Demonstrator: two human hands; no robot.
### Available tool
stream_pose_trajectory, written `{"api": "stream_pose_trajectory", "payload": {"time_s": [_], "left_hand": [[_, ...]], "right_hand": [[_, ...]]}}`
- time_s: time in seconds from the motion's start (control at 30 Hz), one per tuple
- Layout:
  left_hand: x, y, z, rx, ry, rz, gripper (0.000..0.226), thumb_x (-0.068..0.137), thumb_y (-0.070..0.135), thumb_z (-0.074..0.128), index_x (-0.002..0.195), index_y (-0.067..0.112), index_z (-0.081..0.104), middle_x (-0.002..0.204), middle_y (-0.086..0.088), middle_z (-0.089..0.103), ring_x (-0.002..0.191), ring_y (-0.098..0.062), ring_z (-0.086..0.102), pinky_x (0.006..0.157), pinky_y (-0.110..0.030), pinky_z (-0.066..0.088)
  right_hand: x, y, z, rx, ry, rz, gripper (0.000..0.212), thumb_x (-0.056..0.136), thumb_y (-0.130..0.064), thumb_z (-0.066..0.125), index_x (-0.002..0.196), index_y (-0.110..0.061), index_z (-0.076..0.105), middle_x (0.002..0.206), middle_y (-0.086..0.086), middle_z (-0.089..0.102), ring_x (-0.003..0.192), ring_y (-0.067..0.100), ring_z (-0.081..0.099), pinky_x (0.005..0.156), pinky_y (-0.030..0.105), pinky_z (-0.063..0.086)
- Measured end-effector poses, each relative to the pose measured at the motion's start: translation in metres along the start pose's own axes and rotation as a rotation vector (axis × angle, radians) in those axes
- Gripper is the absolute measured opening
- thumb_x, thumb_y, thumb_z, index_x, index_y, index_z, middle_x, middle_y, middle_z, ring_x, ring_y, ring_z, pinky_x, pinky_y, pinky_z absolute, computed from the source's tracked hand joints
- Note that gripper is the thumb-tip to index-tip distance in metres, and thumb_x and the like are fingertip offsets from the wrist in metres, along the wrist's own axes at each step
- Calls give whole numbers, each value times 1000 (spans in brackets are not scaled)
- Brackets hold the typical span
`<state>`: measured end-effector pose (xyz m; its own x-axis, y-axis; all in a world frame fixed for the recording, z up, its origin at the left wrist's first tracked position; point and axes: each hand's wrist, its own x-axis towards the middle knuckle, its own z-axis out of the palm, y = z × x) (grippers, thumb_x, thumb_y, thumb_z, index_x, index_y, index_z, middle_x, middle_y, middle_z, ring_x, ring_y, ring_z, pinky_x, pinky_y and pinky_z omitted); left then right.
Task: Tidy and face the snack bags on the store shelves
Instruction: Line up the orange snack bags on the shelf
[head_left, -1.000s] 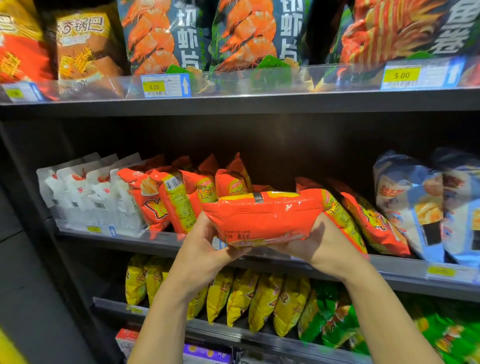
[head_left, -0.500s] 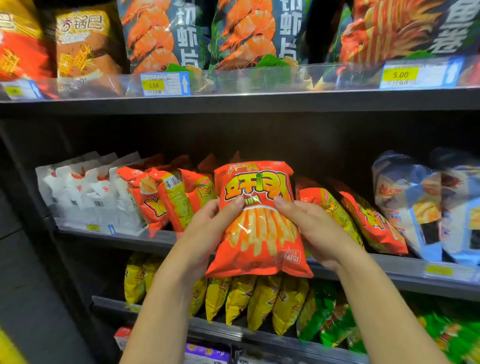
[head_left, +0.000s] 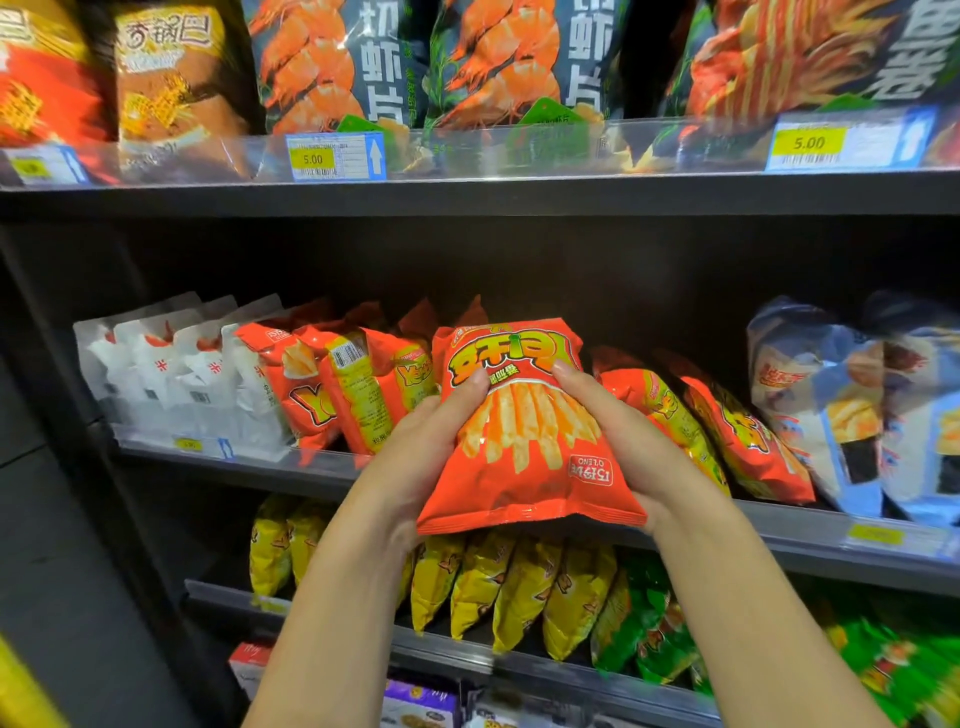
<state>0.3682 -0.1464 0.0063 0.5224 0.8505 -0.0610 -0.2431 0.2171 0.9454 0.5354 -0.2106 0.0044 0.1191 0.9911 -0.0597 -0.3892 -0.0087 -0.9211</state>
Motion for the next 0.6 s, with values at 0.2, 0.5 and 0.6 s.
{"api": "stream_pose_trajectory", "payload": {"time_s": [0.2,0.5,0.6], "left_hand": [[-13,-9,-8,433,311,411,50,88,48,77,129,39,51,124,15,61,102,-1,65,77,-29,59],[-29,-27,-2,631,117,480,93,73,90,65,152,49,38,142,23,57,132,-2,57,108,-41,52],[-38,-21,-1,517,145,517,79,78,69,80,145,45,45,122,28,68,110,6,67,93,-30,57]], "right_hand": [[2,13,-4,-144,65,-237,43,95,-30,71,134,-13,63,116,14,78,105,34,76,94,53,60],[-9,31,13,-352,39,-497,51,97,-52,56,142,-27,57,132,-3,72,123,16,69,105,44,54],[-14,33,11,-368,30,-537,47,100,-53,48,141,-32,60,135,-8,70,127,14,65,105,43,53]]}}
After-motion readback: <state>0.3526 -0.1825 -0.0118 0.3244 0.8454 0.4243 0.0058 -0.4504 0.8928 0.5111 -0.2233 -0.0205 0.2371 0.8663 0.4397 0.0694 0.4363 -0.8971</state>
